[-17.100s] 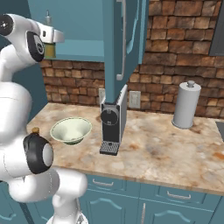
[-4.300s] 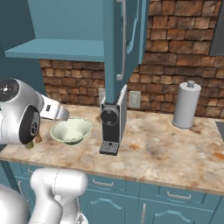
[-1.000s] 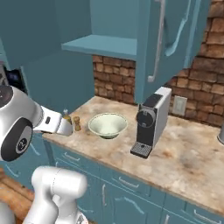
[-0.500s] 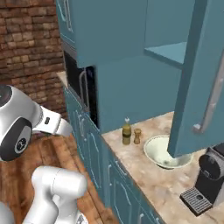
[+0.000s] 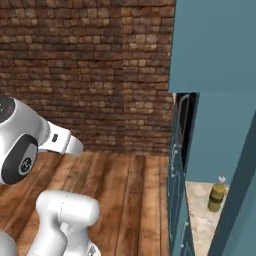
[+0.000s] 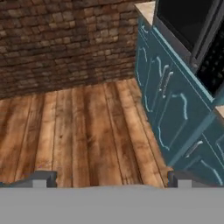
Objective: Retrieve the bottle and the shaker from the cabinet and place them next to the mixing bowl on the counter. Then add garlic from the fridge to the mixing bowl.
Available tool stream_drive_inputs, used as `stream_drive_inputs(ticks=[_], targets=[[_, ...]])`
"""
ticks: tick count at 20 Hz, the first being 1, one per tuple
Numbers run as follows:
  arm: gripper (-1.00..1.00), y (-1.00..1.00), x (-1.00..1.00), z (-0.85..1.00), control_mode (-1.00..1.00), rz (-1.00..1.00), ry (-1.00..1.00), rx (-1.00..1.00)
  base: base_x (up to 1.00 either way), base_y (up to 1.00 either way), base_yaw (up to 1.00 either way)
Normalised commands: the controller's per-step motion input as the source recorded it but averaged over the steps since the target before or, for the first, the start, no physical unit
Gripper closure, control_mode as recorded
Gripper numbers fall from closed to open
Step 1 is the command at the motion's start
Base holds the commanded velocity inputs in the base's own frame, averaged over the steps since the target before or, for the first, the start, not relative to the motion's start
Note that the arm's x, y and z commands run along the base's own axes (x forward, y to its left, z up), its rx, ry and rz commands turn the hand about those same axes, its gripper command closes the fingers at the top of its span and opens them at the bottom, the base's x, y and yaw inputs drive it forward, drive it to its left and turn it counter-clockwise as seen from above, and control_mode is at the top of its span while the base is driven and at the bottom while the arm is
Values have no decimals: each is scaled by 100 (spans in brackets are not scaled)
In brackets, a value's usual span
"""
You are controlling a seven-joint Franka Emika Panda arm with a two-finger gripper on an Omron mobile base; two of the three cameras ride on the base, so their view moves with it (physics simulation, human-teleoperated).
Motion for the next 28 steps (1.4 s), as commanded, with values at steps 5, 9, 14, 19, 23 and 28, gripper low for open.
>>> stream_drive_inputs(ticks=[5, 9, 14, 19, 23, 28], targets=[[-100, 0, 0, 0, 100, 0, 0, 0, 0, 61, 84], [-100, 0, 0, 0, 100, 0, 0, 0, 43, 10, 45], [-100, 0, 0, 0, 100, 0, 0, 0, 93, -5, 4], [-100, 0, 0, 0, 100, 0, 0, 0, 100, -14, 4], [-100, 0, 0, 0, 100, 0, 0, 0, 94, -5, 52], [-100, 0, 0, 0, 100, 0, 0, 0, 47, -7, 91]])
